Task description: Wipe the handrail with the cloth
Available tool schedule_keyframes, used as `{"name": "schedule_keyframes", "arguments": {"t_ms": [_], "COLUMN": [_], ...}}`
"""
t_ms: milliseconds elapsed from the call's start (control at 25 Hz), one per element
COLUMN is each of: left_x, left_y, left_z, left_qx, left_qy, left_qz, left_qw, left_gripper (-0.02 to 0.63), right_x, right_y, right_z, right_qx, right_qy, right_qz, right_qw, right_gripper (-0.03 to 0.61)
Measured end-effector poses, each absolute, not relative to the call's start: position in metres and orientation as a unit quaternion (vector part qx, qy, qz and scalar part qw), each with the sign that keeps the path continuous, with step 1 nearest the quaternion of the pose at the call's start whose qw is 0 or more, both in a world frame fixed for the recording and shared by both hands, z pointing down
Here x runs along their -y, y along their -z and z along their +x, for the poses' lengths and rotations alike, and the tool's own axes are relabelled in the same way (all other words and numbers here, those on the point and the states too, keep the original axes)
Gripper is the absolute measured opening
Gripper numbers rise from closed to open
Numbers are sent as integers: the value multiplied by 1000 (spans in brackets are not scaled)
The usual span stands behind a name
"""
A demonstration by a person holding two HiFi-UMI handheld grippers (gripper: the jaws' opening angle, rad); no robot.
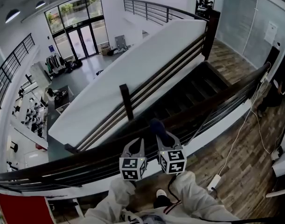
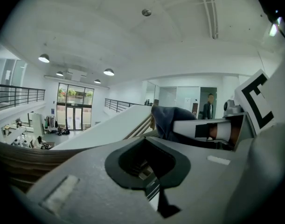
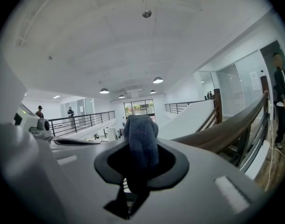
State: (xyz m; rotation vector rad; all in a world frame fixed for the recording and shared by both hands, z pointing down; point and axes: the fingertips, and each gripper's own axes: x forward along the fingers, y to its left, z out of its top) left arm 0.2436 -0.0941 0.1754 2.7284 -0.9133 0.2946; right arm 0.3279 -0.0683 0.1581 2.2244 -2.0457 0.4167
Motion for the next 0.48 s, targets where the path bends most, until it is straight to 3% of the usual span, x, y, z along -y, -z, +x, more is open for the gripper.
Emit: {"name": "schedule_keyframes", "arguments": {"t_ms": [480], "left_x": [91], "left_y": [-180], "left_z": [102], "left_qx": [440], "left_qy": [-100], "left_qz": [886], "left_qw": [108], "left_gripper": [3], "right_x": [86], "right_y": [-154], "right_z": [178], "right_qx": [767], "right_qy": [-135], "right_qz": [625], "right_qw": [54], "right_gripper": [72]}}
